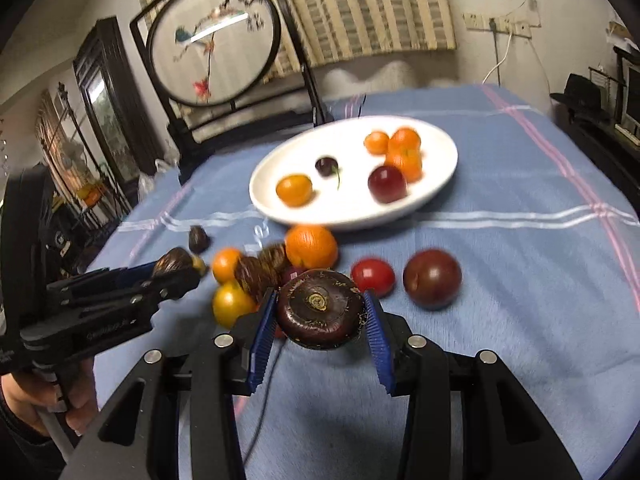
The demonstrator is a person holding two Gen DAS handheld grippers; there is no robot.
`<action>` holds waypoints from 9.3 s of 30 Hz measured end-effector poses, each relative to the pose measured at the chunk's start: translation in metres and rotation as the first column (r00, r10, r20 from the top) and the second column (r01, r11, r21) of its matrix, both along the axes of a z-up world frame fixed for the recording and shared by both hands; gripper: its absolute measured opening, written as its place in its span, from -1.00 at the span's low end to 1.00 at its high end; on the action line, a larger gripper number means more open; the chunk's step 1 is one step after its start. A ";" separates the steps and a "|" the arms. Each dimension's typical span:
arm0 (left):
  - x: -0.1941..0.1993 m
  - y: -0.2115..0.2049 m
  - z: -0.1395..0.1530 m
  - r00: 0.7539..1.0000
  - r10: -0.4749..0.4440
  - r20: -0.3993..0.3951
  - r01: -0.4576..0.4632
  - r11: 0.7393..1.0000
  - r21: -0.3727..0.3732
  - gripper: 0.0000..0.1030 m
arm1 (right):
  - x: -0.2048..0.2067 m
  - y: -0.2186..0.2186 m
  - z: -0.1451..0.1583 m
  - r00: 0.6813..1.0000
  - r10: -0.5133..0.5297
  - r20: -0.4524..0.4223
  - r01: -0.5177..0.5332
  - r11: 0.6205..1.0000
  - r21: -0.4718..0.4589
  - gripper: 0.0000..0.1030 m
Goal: Organize fruits
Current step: 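Carry both dark brown fruits onto the plate and open both tools, then grasp a dark red plum with the right tool while the left tool grasps a yellow fruit, then lower the plum and yellow fruit onto the plate and open both tools, then grasp a small yellow fruit with the left tool, then carry the yellow fruit onto the plate and open the left tool, then grasp a red tomato with the right tool while the left tool grasps a dark brown fruit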
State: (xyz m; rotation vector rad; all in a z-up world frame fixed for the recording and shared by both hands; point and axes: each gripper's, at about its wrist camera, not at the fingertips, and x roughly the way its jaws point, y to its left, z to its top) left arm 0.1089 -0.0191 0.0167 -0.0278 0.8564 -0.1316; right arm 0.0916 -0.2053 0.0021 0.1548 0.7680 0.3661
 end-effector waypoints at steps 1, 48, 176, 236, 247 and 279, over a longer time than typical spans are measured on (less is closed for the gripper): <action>0.007 -0.004 0.006 1.000 -0.010 0.013 0.010 1.000 -0.010 -0.18 | 0.002 0.001 0.006 1.000 -0.003 0.015 0.003 1.000 0.004 -0.15; 0.005 0.026 -0.018 0.998 0.066 -0.010 -0.067 0.994 -0.092 0.62 | 0.024 -0.030 -0.002 0.989 -0.143 0.026 0.144 0.989 -0.043 0.14; -0.019 0.057 -0.027 0.998 0.064 -0.008 -0.064 0.997 -0.047 0.34 | 0.016 0.034 -0.029 0.997 0.040 -0.063 -0.052 0.981 -0.189 -0.56; 0.078 -0.008 -0.003 0.999 0.031 0.029 -0.030 0.998 -0.054 0.56 | 0.108 -0.006 0.002 0.995 -0.074 -0.063 0.083 0.987 0.139 -0.17; 0.027 0.010 -0.014 0.998 0.053 0.041 -0.053 0.999 -0.015 0.65 | 0.062 -0.001 -0.009 0.996 -0.028 -0.080 0.033 0.997 0.070 -0.16; 0.006 0.011 -0.024 1.000 0.011 -0.004 -0.011 1.000 -0.011 0.67 | 0.035 0.034 -0.023 0.990 0.053 -0.133 -0.068 0.992 -0.111 -0.40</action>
